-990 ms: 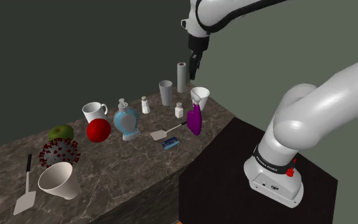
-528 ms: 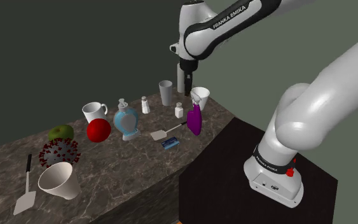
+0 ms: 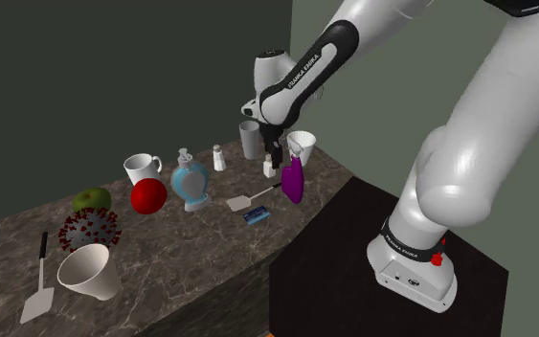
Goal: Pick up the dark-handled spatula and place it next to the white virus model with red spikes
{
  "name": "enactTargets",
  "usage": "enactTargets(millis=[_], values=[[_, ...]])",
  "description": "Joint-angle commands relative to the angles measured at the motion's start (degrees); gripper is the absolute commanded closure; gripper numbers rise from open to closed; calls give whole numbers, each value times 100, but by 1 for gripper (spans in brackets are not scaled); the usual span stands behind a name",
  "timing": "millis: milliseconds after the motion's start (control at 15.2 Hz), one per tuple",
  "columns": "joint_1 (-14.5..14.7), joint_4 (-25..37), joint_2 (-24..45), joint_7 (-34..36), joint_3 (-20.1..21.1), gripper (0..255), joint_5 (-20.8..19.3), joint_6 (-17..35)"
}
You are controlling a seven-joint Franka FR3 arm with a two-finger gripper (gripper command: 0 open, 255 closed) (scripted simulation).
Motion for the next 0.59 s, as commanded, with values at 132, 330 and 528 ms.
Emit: enactTargets(millis=[132, 330, 528], values=[[88, 209, 948, -797, 56, 0, 135, 613], [86, 382, 1630, -1313, 185, 0, 178, 1026], [54, 453, 1989, -1458, 247, 0, 193, 1288]])
